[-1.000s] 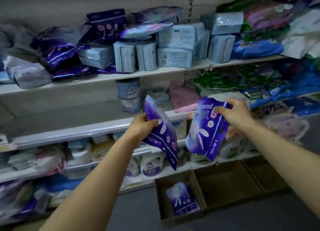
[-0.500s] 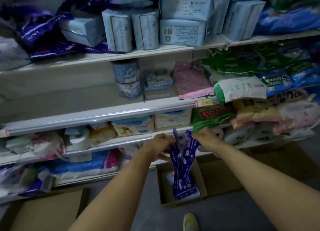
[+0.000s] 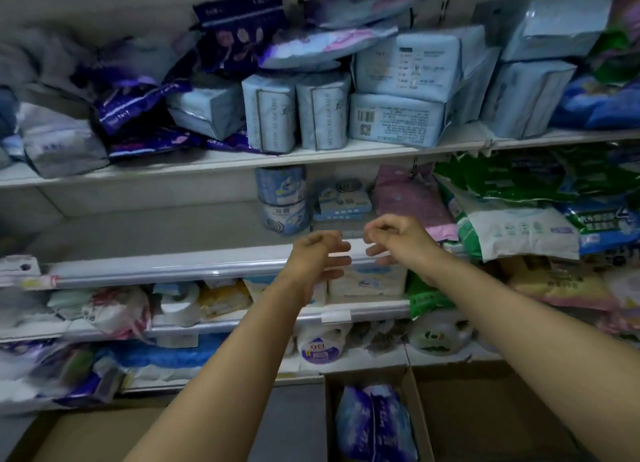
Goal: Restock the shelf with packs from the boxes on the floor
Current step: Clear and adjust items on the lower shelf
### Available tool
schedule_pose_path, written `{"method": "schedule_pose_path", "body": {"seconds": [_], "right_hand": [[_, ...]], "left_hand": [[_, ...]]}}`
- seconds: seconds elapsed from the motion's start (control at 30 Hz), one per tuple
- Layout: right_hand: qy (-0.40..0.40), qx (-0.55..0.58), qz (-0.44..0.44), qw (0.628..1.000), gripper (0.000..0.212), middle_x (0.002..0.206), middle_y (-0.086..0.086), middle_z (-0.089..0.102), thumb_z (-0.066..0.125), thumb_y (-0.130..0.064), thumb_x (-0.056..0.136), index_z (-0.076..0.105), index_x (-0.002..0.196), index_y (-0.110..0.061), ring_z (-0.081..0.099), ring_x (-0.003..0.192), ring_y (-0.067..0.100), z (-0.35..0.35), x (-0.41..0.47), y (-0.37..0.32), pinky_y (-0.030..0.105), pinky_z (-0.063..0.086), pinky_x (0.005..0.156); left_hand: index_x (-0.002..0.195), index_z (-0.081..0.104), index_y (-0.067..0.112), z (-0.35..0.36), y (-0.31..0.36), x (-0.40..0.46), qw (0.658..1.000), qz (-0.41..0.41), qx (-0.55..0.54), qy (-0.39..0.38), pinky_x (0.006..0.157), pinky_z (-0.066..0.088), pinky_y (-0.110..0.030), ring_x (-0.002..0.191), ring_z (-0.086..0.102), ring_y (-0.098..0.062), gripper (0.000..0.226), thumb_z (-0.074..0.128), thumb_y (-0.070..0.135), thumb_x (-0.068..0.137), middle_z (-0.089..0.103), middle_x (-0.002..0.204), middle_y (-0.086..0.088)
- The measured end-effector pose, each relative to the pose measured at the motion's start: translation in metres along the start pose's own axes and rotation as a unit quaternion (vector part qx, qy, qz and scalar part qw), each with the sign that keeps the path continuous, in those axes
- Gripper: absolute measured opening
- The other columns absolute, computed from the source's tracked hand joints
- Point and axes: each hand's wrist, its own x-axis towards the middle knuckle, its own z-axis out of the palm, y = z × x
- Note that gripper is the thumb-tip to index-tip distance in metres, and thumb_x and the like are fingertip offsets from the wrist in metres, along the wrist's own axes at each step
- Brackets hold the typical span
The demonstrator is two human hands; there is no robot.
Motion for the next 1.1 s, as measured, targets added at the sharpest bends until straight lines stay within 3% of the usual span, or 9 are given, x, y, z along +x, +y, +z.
{"method": "schedule_pose_path", "body": {"seconds": [0.2,0.47,0.67,0.77,0.83,0.9,1.0,1.1], "right_hand": [[-0.007,0.025,-0.076,0.997,0.017,0.090,0.009,0.070,0.052,-0.007,0.098,0.063,0.089,-0.017,0.066,0.069,0.019,-0.011,0.017,-0.054,0.032,0.052,0.063],[-0.025,0.050,-0.147,0.988,0.017,0.085,0.013,0.071,0.051,-0.002,0.097,0.065,0.091,-0.010,0.066,0.063,0.021,-0.014,0.026,-0.108,0.028,0.051,0.057],[0.045,0.058,-0.232,0.970,0.014,0.078,0.013,0.070,0.050,-0.005,0.097,0.064,0.095,-0.005,0.064,0.056,0.022,-0.026,0.045,-0.163,0.027,0.047,0.044],[0.107,0.023,-0.293,0.950,0.013,0.076,0.009,0.069,0.054,-0.007,0.096,0.064,0.090,-0.012,0.060,0.051,0.013,-0.042,0.062,-0.189,0.023,0.043,0.042],[0.167,-0.031,-0.341,0.925,0.011,0.074,0.002,0.065,0.059,-0.006,0.092,0.064,0.087,-0.015,0.057,0.056,0.009,-0.056,0.076,-0.205,0.023,0.047,0.053],[0.224,-0.127,-0.375,0.891,0.013,0.077,-0.006,0.062,0.062,-0.007,0.088,0.064,0.090,-0.020,0.058,0.072,0.013,-0.071,0.092,-0.218,0.031,0.050,0.070],[0.239,-0.315,-0.369,0.841,0.026,0.104,-0.004,0.059,0.062,-0.010,0.085,0.062,0.108,-0.020,0.056,0.106,0.022,-0.085,0.111,-0.238,0.037,0.048,0.087],[0.205,-0.530,-0.310,0.762,0.046,0.130,0.005,0.053,0.062,-0.014,0.084,0.052,0.129,-0.021,0.044,0.123,0.026,-0.080,0.124,-0.258,0.036,0.042,0.090]], "left_hand": [[0.113,0.062,0.013,-0.010,0.059,-0.006,0.995,0.091,-0.017,0.036,0.079,0.056,-0.036,0.084,0.070,-0.021,0.017,0.053,0.019,0.101,0.073,0.101,-0.006],[0.109,0.064,0.011,-0.028,0.112,-0.018,0.977,0.184,-0.052,0.097,0.075,0.057,-0.033,0.080,0.071,-0.021,0.015,0.054,0.013,0.099,0.074,0.096,-0.007],[0.104,0.064,0.012,-0.052,0.170,-0.019,0.953,0.257,-0.046,0.152,0.067,0.055,-0.028,0.070,0.068,-0.016,0.014,0.053,0.007,0.097,0.073,0.090,-0.005],[0.103,0.063,0.013,-0.062,0.202,-0.004,0.933,0.314,-0.008,0.176,0.067,0.052,-0.025,0.077,0.066,-0.016,0.016,0.055,0.002,0.095,0.071,0.093,-0.005],[0.111,0.064,0.014,-0.068,0.220,0.012,0.909,0.365,0.094,0.179,0.078,0.052,-0.022,0.094,0.064,-0.014,0.025,0.062,0.000,0.090,0.069,0.105,-0.003],[0.127,0.059,0.017,-0.071,0.235,0.029,0.873,0.394,0.245,0.151,0.094,0.044,-0.021,0.114,0.058,-0.012,0.048,0.073,0.005,0.083,0.063,0.123,0.001],[0.143,0.046,0.023,-0.069,0.251,0.053,0.779,0.403,0.459,0.142,0.111,0.037,-0.033,0.131,0.046,-0.019,0.075,0.080,0.022,0.077,0.052,0.141,-0.003],[0.148,0.038,0.024,-0.064,0.262,0.074,0.681,0.393,0.597,0.159,0.112,0.033,-0.038,0.133,0.043,-0.023,0.080,0.075,0.036,0.078,0.048,0.146,-0.002]]}}
